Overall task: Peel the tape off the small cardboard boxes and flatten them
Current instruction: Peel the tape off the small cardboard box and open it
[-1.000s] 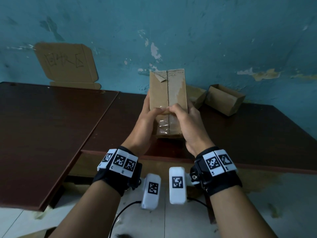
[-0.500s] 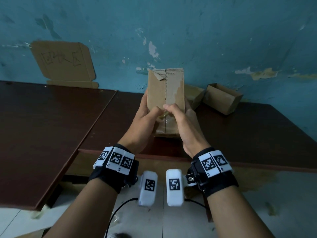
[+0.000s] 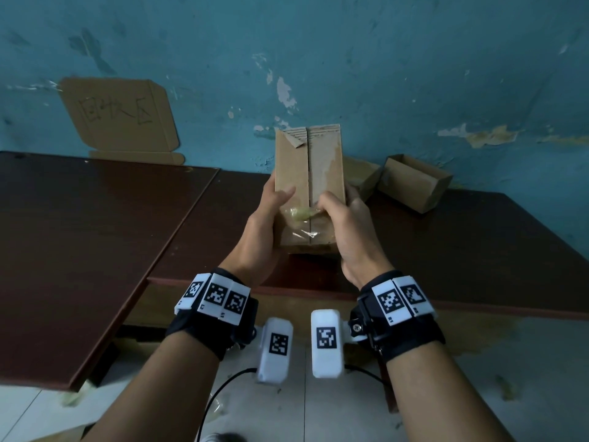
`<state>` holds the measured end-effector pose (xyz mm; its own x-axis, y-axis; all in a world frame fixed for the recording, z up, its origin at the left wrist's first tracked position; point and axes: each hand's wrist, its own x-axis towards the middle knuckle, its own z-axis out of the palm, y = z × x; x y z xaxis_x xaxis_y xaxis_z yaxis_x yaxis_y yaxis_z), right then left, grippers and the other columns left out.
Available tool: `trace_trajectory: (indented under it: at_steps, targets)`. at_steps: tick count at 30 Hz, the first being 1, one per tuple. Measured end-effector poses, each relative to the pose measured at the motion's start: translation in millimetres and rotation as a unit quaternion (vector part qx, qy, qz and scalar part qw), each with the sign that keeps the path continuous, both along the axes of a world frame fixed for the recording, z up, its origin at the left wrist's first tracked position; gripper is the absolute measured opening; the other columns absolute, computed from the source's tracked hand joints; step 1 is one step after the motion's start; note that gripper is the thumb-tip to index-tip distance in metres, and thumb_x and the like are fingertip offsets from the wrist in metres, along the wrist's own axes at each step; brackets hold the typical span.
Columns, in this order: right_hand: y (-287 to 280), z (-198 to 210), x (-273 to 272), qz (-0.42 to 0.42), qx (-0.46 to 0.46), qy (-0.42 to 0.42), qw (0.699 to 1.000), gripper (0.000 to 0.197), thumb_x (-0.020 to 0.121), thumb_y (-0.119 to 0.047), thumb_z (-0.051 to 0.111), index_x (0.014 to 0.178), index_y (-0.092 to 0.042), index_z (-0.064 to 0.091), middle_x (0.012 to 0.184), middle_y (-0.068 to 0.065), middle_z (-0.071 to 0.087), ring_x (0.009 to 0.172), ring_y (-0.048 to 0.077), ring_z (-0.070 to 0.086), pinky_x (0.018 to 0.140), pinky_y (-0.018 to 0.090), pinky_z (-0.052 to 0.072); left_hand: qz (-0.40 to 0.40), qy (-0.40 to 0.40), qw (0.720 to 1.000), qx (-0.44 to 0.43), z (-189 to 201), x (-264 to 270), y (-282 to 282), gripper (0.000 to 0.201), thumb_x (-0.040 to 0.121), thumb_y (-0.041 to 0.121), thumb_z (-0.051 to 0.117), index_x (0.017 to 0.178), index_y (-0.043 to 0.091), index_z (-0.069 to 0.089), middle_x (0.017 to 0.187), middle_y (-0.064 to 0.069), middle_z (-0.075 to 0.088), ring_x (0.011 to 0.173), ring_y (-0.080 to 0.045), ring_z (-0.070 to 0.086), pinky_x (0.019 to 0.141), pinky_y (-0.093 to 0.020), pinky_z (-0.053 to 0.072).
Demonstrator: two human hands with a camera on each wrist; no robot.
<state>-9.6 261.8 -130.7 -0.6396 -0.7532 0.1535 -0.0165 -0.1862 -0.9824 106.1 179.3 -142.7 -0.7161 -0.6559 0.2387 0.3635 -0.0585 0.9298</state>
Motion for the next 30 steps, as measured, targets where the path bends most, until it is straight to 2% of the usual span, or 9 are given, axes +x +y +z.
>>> trace_trajectory:
  at_steps: [3,5,8,12,17,22,25,27,30]
  targets:
    - [-3,-1,-4,-0.017,0.009,-0.034,0.999,0.064,0.091,-0.033,0.082,0.148,-0.023,0.053,0.135,0.006,0.071,0.12,0.023,0.074,0.104,0.051,0.063,0.021,-0.023,0.999,0.005,0,-5,0,0.06,0.105,0.02,0.057,0.162,0.025,0.039,0.143,-0.009,0.068,0.128,-0.027,0.071,0.1,-0.043,0.061]
    - [-3,-2,-6,-0.02,0.014,-0.039,0.999,0.067,0.097,-0.042,0.081,0.153,-0.024,0.048,0.135,0.0,0.073,0.119,0.018,0.075,0.106,0.048,0.062,0.029,-0.032,0.999,-0.008,-1,-8,0,0.062,0.104,0.011,0.056,0.161,0.027,0.039,0.141,-0.006,0.068,0.127,-0.027,0.071,0.098,-0.04,0.061]
    - [-3,-1,-7,-0.019,0.021,-0.04,0.999,0.075,0.091,-0.059,0.081,0.152,-0.027,0.051,0.135,-0.003,0.075,0.121,0.017,0.076,0.106,0.05,0.062,0.015,-0.039,0.999,-0.026,-3,-8,-1,0.062,0.104,0.002,0.054,0.158,0.028,0.039,0.136,-0.002,0.07,0.121,-0.019,0.073,0.091,-0.03,0.061]
    - [0,2,-8,0.003,0.02,-0.03,0.999,0.056,0.09,-0.043,0.075,0.141,-0.024,0.06,0.13,0.005,0.075,0.117,0.021,0.075,0.102,0.051,0.064,-0.027,-0.04,0.998,-0.05,0,-3,-2,0.082,0.087,0.003,0.063,0.159,0.03,0.035,0.133,-0.005,0.066,0.105,-0.012,0.076,0.082,-0.026,0.061]
    - [0,0,-10,-0.006,0.03,-0.039,0.999,0.065,0.078,-0.041,0.068,0.14,-0.024,0.056,0.132,0.01,0.071,0.123,0.029,0.071,0.108,0.06,0.058,-0.036,-0.033,0.997,-0.063,-3,-2,-3,0.097,0.078,-0.001,0.07,0.163,0.028,0.03,0.138,-0.006,0.064,0.119,-0.02,0.073,0.092,-0.036,0.061]
    - [-6,-3,-10,-0.029,0.005,-0.06,0.998,0.067,0.093,-0.038,0.077,0.153,-0.022,0.052,0.133,0.007,0.075,0.12,0.027,0.076,0.107,0.058,0.06,-0.03,0.026,0.998,-0.056,-6,-2,-10,0.111,0.084,-0.005,0.071,0.171,0.039,0.019,0.16,-0.006,0.051,0.138,-0.028,0.064,0.1,-0.037,0.06]
    - [-8,-3,-11,-0.044,-0.013,-0.07,0.996,0.06,0.097,-0.039,0.076,0.151,-0.025,0.056,0.133,0.003,0.077,0.12,0.025,0.077,0.109,0.056,0.06,-0.049,0.066,0.994,-0.076,-7,-2,-12,0.086,0.089,-0.009,0.068,0.162,0.029,0.045,0.164,-0.007,0.05,0.142,-0.028,0.059,0.103,-0.036,0.058]
    - [-7,-1,-12,-0.049,-0.013,-0.072,0.996,0.056,0.099,-0.043,0.074,0.15,-0.026,0.058,0.132,0.004,0.077,0.118,0.025,0.078,0.104,0.054,0.062,-0.052,0.064,0.993,-0.079,-8,-2,-12,0.054,0.09,-0.001,0.073,0.141,0.018,0.07,0.153,-0.011,0.055,0.14,-0.032,0.059,0.104,-0.039,0.057]
    - [-3,3,-15,-0.034,-0.003,-0.086,0.996,0.053,0.103,-0.053,0.065,0.15,-0.028,0.061,0.13,0.005,0.079,0.114,0.026,0.08,0.096,0.05,0.066,-0.034,0.048,0.993,-0.101,-11,-4,-12,0.034,0.083,0.016,0.086,0.117,0.018,0.081,0.143,-0.014,0.055,0.137,-0.037,0.06,0.105,-0.046,0.058]
